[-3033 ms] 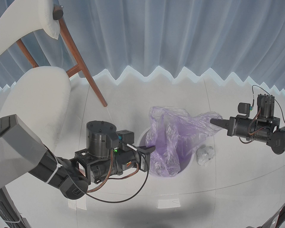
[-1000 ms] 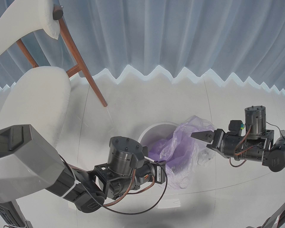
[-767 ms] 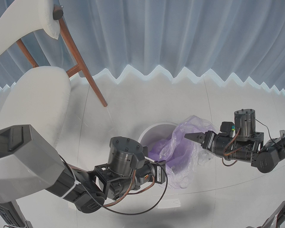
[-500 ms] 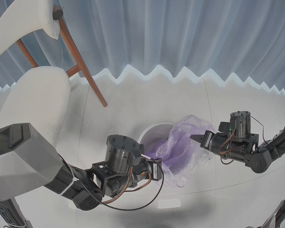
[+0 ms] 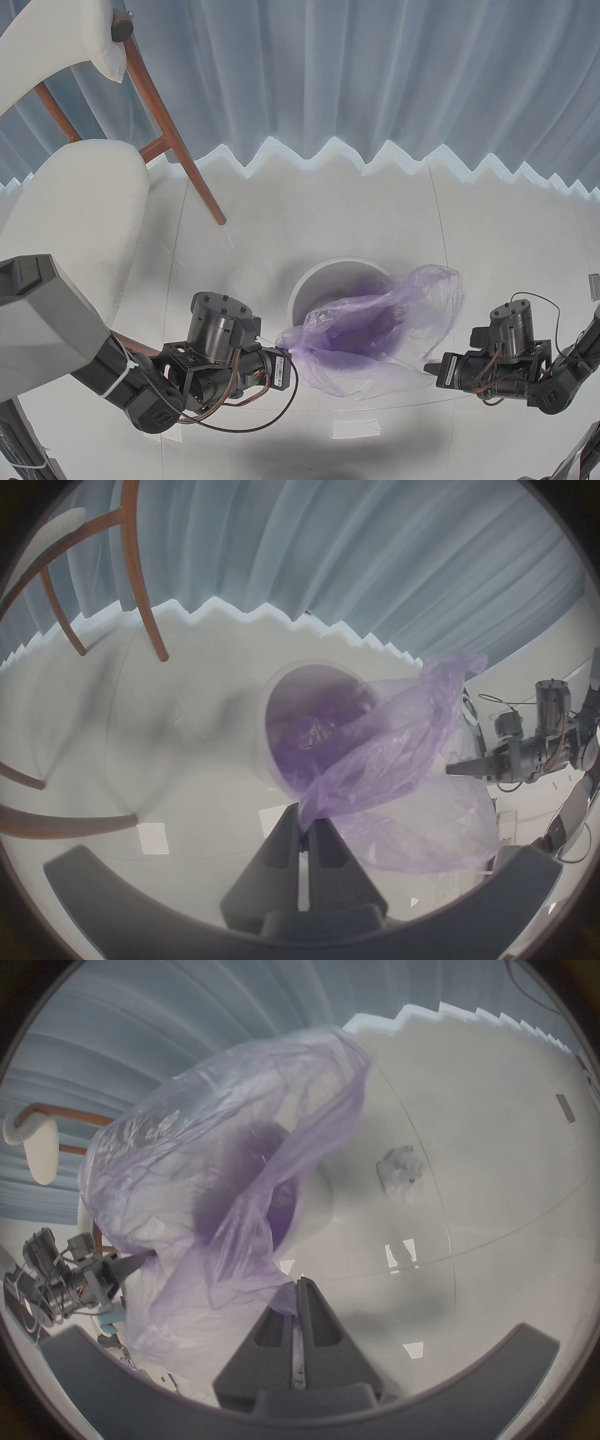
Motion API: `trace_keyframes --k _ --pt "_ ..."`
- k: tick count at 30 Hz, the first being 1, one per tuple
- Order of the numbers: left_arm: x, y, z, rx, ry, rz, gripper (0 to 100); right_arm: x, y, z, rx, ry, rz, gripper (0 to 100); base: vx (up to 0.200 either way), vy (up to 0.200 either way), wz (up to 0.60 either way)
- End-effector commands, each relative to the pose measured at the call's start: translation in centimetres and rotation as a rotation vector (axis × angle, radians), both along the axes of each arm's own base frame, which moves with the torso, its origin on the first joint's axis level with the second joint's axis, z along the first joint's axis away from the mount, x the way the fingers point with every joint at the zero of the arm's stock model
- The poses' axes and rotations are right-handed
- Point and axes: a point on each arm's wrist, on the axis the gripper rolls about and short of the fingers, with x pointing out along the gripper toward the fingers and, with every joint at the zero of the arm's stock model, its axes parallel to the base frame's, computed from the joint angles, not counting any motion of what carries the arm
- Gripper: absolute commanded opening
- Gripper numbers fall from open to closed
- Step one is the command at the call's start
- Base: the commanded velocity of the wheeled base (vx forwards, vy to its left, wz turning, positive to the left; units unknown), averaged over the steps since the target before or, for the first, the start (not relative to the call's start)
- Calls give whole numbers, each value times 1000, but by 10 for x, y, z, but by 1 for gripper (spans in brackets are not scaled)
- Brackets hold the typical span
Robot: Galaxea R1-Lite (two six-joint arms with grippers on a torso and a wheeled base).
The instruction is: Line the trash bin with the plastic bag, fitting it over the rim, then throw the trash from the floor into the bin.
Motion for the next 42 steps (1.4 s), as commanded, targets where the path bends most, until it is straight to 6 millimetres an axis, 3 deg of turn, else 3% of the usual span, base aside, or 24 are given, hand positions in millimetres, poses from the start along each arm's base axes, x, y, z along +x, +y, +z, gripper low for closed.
trace_keyframes --k 1,8,11,16,23,34,42 --pt "-1 12 -18 80 39 15 0 -6 11 -18 -31 63 53 0 0 0 0" --pt "4 26 -33 146 67 39 0 3 27 -35 -49 92 87 0 0 0 0" --pt "10 31 -46 168 90 64 0 10 33 -56 -59 89 96 0 0 0 0" --pt "18 37 -61 205 106 105 0 14 31 -81 -90 80 54 0 0 0 0" --pt "27 39 -81 207 99 119 0 11 23 -96 -110 96 36 0 0 0 0" --pt "57 29 -88 136 -30 142 0 40 6 -101 -99 15 -58 0 0 0 0" --pt "61 26 -80 74 -120 144 0 45 9 -91 -65 -82 -71 0 0 0 0"
